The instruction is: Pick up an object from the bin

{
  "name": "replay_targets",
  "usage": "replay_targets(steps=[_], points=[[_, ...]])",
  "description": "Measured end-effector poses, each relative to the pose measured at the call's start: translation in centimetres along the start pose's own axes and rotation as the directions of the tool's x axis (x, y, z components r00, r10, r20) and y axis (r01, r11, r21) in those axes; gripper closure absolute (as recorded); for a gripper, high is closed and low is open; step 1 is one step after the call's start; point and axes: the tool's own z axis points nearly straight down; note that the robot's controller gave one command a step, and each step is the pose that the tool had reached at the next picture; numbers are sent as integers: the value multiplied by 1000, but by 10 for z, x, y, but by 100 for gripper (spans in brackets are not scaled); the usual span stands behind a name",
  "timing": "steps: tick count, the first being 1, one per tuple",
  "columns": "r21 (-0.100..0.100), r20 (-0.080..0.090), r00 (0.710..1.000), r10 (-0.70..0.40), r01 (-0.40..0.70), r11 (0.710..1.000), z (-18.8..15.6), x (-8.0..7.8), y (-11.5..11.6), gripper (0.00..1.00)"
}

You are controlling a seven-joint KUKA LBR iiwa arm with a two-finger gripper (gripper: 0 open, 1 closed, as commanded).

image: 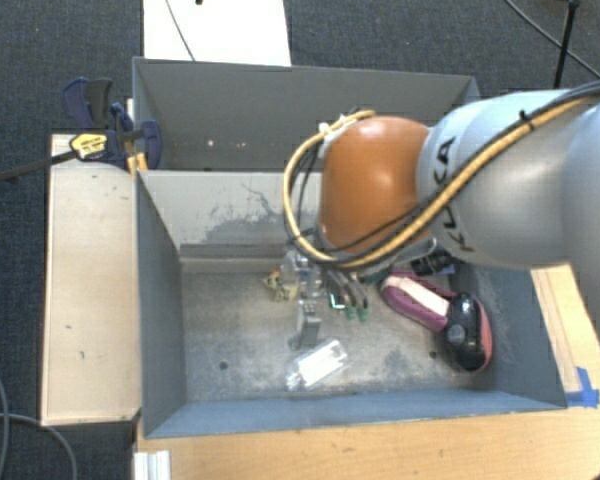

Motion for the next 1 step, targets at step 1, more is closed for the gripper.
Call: replay_targets(steps=[1], points=[[3, 4, 1000, 24, -24, 1000, 43, -35, -70, 0]])
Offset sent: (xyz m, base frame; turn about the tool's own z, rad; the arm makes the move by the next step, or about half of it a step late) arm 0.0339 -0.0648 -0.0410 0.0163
